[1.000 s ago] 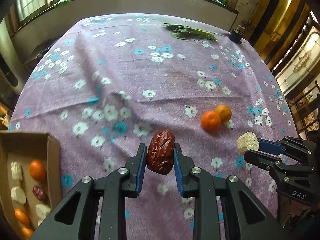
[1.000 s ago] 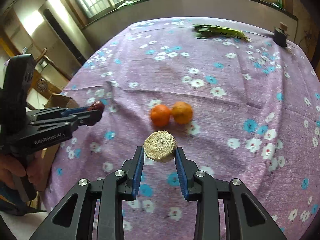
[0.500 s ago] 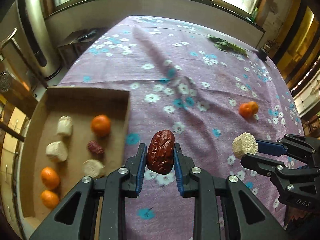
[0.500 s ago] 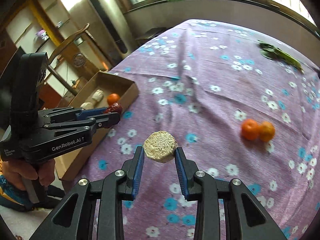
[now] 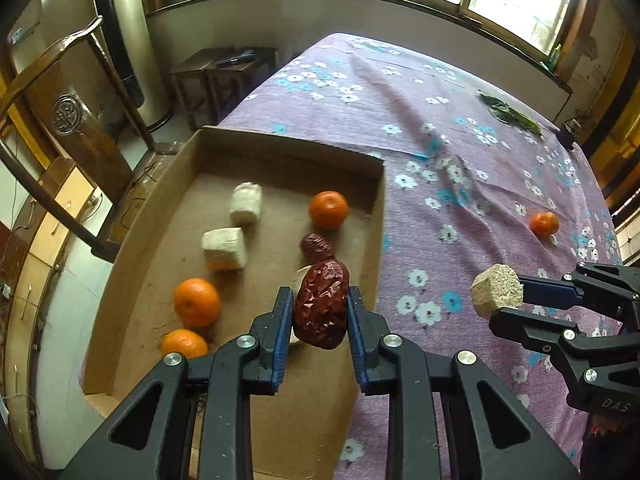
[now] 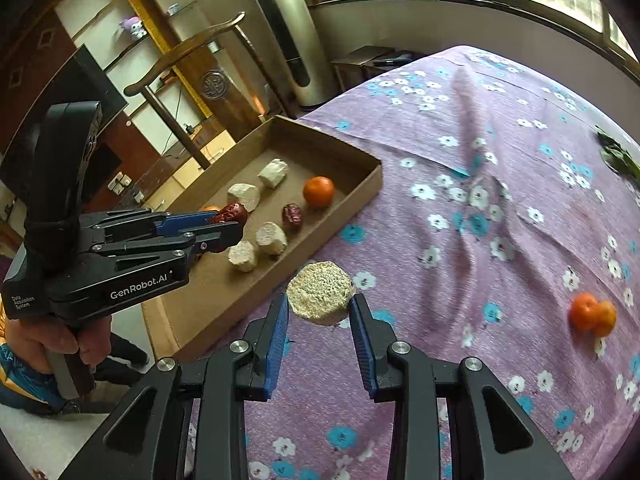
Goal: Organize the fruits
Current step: 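Carry the red date and yam slice in both tools into the box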
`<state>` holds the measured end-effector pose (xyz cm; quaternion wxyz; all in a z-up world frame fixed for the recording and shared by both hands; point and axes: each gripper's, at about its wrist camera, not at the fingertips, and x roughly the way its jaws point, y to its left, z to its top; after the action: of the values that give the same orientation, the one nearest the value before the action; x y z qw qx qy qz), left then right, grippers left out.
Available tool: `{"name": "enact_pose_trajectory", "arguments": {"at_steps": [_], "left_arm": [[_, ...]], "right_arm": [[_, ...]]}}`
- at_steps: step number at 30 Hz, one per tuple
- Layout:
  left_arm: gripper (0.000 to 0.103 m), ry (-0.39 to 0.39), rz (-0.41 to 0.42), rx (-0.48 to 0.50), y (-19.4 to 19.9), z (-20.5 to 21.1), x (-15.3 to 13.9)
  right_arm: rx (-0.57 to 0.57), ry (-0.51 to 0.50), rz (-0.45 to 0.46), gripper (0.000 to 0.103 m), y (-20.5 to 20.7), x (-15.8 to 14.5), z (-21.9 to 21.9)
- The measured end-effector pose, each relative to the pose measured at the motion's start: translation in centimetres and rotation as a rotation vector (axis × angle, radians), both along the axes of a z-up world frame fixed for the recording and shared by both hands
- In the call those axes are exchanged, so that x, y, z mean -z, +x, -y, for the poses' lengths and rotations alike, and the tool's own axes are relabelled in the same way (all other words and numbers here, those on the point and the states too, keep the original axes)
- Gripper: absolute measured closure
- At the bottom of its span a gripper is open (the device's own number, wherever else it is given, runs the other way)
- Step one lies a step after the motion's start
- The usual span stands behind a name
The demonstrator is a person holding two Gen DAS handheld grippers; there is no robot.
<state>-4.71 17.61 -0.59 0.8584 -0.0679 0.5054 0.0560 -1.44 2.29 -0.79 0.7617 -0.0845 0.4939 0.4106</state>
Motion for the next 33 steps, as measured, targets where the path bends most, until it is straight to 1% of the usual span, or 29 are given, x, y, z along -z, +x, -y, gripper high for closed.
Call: {"name": "enact_pose_trajectory", "arguments": {"at_steps": [5, 11, 19, 27, 33], "left_arm": [[0.078, -0.014, -0.021, -0.026, -1.3, -1.5, 0.8], [0.078, -0.033, -0.053, -0.054, -2.3, -2.9, 2.0], [0.078, -0.045, -0.080, -0.063, -3.2, -3.3, 2.8], [0.078, -0.045, -0.116, -0.079, -3.8, -3.8, 4.0], [0.078, -0.042, -0.113, -0.081, -3.7, -3.9, 4.1]], "right_arm": [[-0.033, 0.003, -0.002, 0.068, -0.5, 0.0, -1.6], [-0.068, -0.006, -0.014, 0.068, -0.8, 0.7, -3.6], [-0.122, -0.021, -0.030, 0.068, -1.2, 1.6, -5.9], [-0.159, -0.030, -0.036, 0.068, -0.3, 2.4, -8.5], [-0.176, -0.032, -0.042, 0.068, 0.5, 2.8, -10.1]]}}
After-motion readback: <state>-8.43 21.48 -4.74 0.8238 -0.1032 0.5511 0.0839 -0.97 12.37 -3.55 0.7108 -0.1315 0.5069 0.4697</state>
